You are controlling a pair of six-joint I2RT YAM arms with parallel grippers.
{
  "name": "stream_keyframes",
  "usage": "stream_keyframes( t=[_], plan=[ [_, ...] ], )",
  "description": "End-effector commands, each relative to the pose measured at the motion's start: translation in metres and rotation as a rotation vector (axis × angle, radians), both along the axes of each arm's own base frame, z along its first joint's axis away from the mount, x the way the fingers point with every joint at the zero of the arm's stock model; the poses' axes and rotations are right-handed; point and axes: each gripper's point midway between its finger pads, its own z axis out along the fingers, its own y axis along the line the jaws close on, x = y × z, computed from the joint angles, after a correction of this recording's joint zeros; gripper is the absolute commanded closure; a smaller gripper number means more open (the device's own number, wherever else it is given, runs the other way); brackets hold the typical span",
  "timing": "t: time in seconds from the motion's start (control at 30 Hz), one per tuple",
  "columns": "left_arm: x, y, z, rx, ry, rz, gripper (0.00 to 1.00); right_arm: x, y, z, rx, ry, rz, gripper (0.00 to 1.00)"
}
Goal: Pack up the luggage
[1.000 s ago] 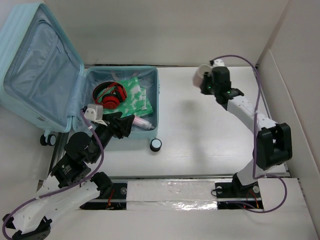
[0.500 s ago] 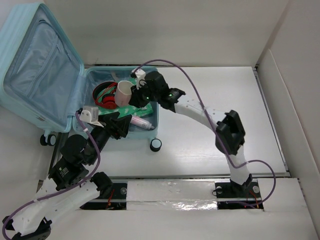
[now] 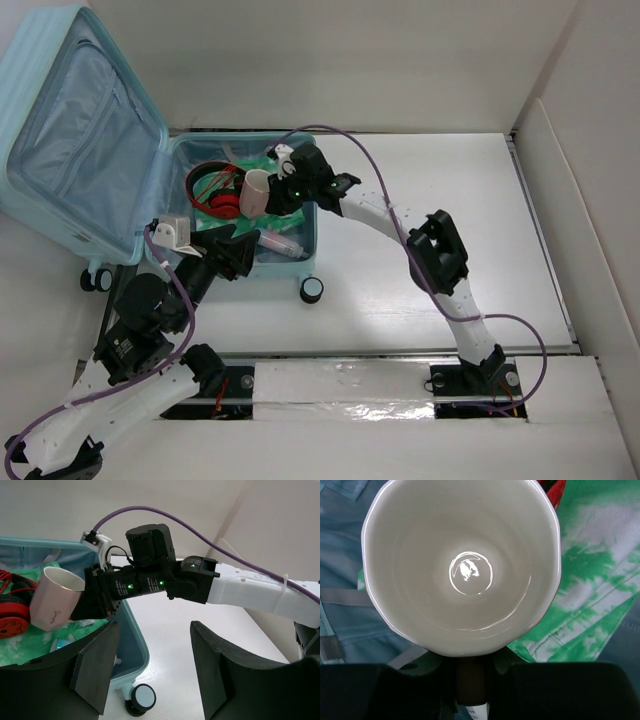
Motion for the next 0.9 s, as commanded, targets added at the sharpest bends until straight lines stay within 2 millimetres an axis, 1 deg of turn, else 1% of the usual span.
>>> stream_keyframes(
  t=[0.0,0.03,0.07,0.13,0.2,0.23,0.27,0.33,0.37,0.4,0.43,0.47,0.5,0.53,0.57,0.6,0.63,0.67,0.7,0.73,0.77,0.8,0.83,0.87],
  plan=[
    [0.002,0.001,0.009,-0.032,-0.029,0.009,0.45,0.022,-0.023,0.022,0.031,-0.046,-0.071,0.99],
    [0.002,0.001,0.008,-0.032,-0.027,0.012,0.45,0.020,-0.026,0.020,0.027,-0.047,-0.076,0.98],
    [0.003,0.001,0.008,-0.030,-0.026,0.012,0.45,0.018,-0.029,0.028,0.038,-0.058,-0.088,0.97],
    [0.003,0.001,0.008,-0.029,-0.027,0.017,0.45,0.012,-0.034,0.019,0.013,-0.040,-0.085,0.95],
    [0.004,0.002,0.007,-0.025,-0.023,0.025,0.45,0.007,-0.036,0.024,0.020,-0.039,-0.067,0.94],
    [0.005,0.002,0.007,-0.026,-0.023,0.028,0.45,0.005,-0.036,0.023,0.021,-0.036,-0.065,0.91],
    [0.005,0.002,0.006,-0.022,-0.020,0.029,0.45,0.004,-0.036,0.025,0.022,-0.036,-0.061,0.90],
    [0.007,0.003,0.005,-0.020,-0.017,0.040,0.45,0.000,-0.035,0.026,0.014,-0.027,-0.031,0.84],
    [0.008,0.003,0.003,-0.014,-0.012,0.045,0.45,0.006,-0.030,0.044,0.040,-0.063,-0.028,0.81],
    [0.009,0.003,0.003,-0.012,-0.009,0.049,0.45,0.011,-0.036,0.035,0.002,-0.039,-0.046,0.77],
    [0.009,0.003,0.002,-0.009,-0.006,0.051,0.45,0.016,-0.036,0.039,-0.008,-0.053,-0.054,0.64],
    [0.011,0.004,0.001,-0.006,-0.003,0.060,0.45,0.027,-0.040,0.045,-0.008,-0.065,-0.079,0.57],
    [0.012,0.004,0.001,-0.006,-0.003,0.063,0.45,0.039,-0.041,0.067,0.011,-0.099,-0.108,0.51],
    [0.013,0.004,0.000,-0.004,-0.001,0.065,0.45,0.051,-0.047,0.066,0.012,-0.093,-0.132,0.42],
    [0.014,0.003,-0.002,0.003,0.004,0.068,0.45,0.054,-0.044,0.074,0.024,-0.105,-0.132,0.38],
    [0.015,0.004,-0.003,0.005,0.007,0.077,0.45,0.065,-0.050,0.094,0.044,-0.139,-0.158,0.31],
    [0.016,0.005,-0.003,0.006,0.008,0.081,0.45,0.073,-0.055,0.099,0.052,-0.145,-0.184,0.27],
    [0.017,0.004,-0.005,0.012,0.015,0.086,0.45,0.074,-0.055,0.105,0.062,-0.156,-0.190,0.23],
    [0.018,0.006,-0.006,0.014,0.017,0.097,0.45,0.078,-0.059,0.109,0.072,-0.161,-0.196,0.18],
    [0.019,0.006,-0.007,0.018,0.020,0.103,0.45,0.077,-0.058,0.116,0.085,-0.167,-0.195,0.17],
    [0.021,0.006,-0.009,0.022,0.026,0.110,0.45,0.077,-0.066,0.128,0.096,-0.179,-0.199,0.17],
    [0.023,0.008,-0.010,0.027,0.031,0.126,0.45,0.075,-0.065,0.141,0.126,-0.209,-0.188,0.17],
    [0.024,0.009,-0.012,0.030,0.034,0.135,0.45,0.070,-0.069,0.122,0.104,-0.187,-0.188,0.18],
    [0.026,0.008,-0.014,0.038,0.042,0.144,0.45,0.060,-0.078,0.156,0.147,-0.242,-0.197,0.20]
  ],
)
